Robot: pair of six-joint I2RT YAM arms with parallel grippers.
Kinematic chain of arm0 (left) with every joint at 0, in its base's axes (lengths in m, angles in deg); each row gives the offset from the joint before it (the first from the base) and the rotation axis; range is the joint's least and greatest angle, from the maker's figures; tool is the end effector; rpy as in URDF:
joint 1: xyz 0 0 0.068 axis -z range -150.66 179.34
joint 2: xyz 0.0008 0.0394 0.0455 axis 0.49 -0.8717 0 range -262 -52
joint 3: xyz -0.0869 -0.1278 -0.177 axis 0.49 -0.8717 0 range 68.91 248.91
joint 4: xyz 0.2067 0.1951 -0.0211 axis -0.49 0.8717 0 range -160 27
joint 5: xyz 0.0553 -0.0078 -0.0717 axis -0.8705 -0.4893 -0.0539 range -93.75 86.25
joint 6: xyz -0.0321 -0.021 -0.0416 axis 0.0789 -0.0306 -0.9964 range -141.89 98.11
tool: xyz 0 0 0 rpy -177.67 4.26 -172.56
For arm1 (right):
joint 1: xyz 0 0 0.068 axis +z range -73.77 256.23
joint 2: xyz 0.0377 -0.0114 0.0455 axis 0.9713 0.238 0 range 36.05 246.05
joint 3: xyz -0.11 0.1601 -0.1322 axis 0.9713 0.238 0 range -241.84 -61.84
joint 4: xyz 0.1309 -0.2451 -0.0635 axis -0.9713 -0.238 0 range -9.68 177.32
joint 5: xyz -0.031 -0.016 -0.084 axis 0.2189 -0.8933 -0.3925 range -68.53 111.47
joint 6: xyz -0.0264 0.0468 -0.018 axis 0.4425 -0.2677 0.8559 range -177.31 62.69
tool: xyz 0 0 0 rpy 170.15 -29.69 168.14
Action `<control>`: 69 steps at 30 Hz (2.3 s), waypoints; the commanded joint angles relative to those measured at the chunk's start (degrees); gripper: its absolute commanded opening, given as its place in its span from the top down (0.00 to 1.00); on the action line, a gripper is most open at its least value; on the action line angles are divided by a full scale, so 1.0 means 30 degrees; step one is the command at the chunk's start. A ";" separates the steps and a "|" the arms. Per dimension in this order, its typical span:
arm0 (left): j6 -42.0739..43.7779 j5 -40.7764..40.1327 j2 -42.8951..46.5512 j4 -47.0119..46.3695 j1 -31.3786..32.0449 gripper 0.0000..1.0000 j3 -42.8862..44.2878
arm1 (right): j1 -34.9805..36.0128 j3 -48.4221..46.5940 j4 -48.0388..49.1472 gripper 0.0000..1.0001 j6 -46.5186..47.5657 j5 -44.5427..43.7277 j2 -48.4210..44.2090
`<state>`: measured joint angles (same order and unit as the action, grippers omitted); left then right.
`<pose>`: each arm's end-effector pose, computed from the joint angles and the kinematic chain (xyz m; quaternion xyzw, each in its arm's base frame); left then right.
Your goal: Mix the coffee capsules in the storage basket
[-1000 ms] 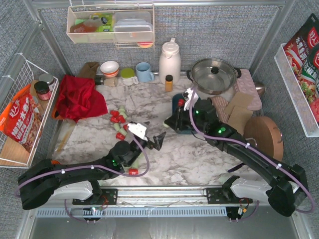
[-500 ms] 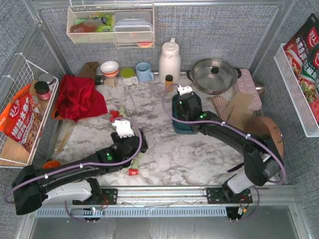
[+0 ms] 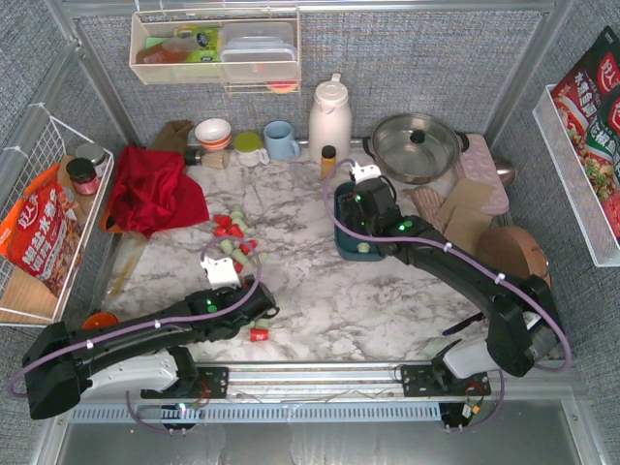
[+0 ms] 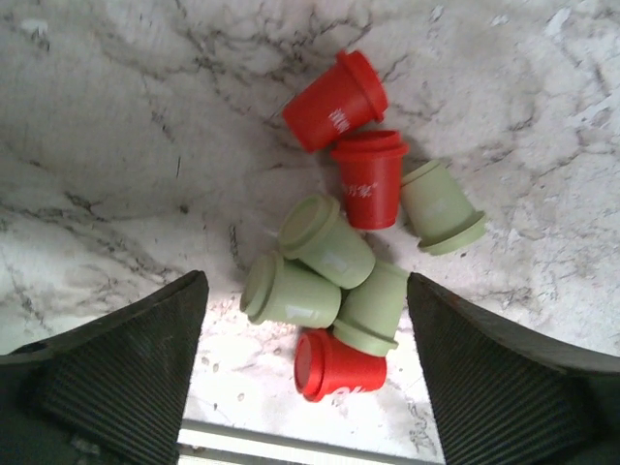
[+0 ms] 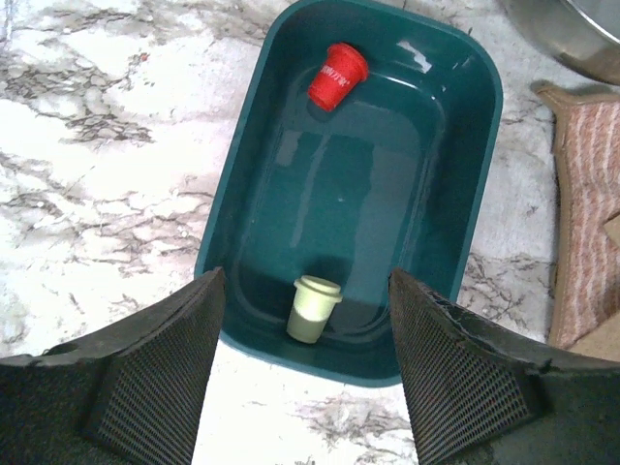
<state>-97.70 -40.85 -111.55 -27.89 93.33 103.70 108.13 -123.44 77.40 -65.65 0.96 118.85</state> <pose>0.1171 -0.1854 0.1516 -0.1591 0.9173 -0.0714 0.3580 0.3134 0.1787 0.2372 -0.0893 0.8568 0.0207 0.5075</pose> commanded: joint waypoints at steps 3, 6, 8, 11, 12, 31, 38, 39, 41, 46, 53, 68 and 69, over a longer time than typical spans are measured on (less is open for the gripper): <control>-0.1349 0.1877 0.0349 0.1204 -0.0001 0.20 -0.0665 | 0.0031 0.0495 0.0235 0.28 -0.0505 0.0962 -0.0880; -0.1419 0.2181 0.0454 0.0646 -0.0001 0.25 -0.1268 | 0.0032 0.0416 0.0077 0.28 -0.0502 0.1049 -0.0832; -0.1445 0.2055 0.0493 0.0366 -0.0001 0.27 -0.1550 | 0.0034 0.0435 0.0024 0.28 -0.0530 0.1162 -0.0793; -0.1452 0.1615 0.0493 0.0316 -0.0001 0.28 -0.1634 | 0.0031 0.0437 0.0025 0.28 -0.0560 0.1327 -0.0767; -0.1434 0.1509 0.0522 0.0301 0.0003 0.28 -0.1619 | 0.0034 0.0437 0.0041 0.28 -0.0560 0.1384 -0.0740; -0.0951 0.5557 -0.2078 0.1415 0.1520 0.23 0.1707 | 0.0056 0.0086 -0.0321 0.28 -0.0421 0.1717 -0.0005; -0.1797 0.5215 -0.4564 0.1857 0.2540 0.23 0.2034 | 0.0047 0.0073 -0.0413 0.28 -0.0414 0.1940 0.0084; -0.1884 0.5083 -0.4662 0.1757 0.2547 0.23 0.1886 | 0.0058 0.0102 -0.0416 0.28 -0.0414 0.1966 0.0084; -0.2133 0.4700 -0.4679 0.1558 0.2548 0.24 0.1638 | 0.0051 0.0089 -0.0428 0.28 -0.0443 0.2071 0.0084; -0.2289 0.3732 -0.4038 0.0639 0.2565 0.29 0.1353 | 0.0059 0.0060 -0.0431 0.28 -0.0414 0.2193 0.0235; -0.2316 0.3717 -0.3936 -0.1029 0.2548 0.31 0.0316 | 0.0058 -0.0114 -0.0636 0.28 -0.0299 0.2326 0.0463; -0.2198 0.3468 -0.5012 0.0076 0.2548 0.49 0.0444 | 0.0060 -0.0464 -0.1022 0.28 -0.0209 0.2502 0.0914; -0.2146 0.3378 -0.5011 0.0260 0.2548 0.50 0.0603 | 0.0060 -0.0459 -0.1045 0.28 -0.0201 0.2502 0.0905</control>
<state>-104.78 -29.46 -126.04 -29.48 100.93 104.46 108.18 -124.25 74.52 -66.44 8.30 121.47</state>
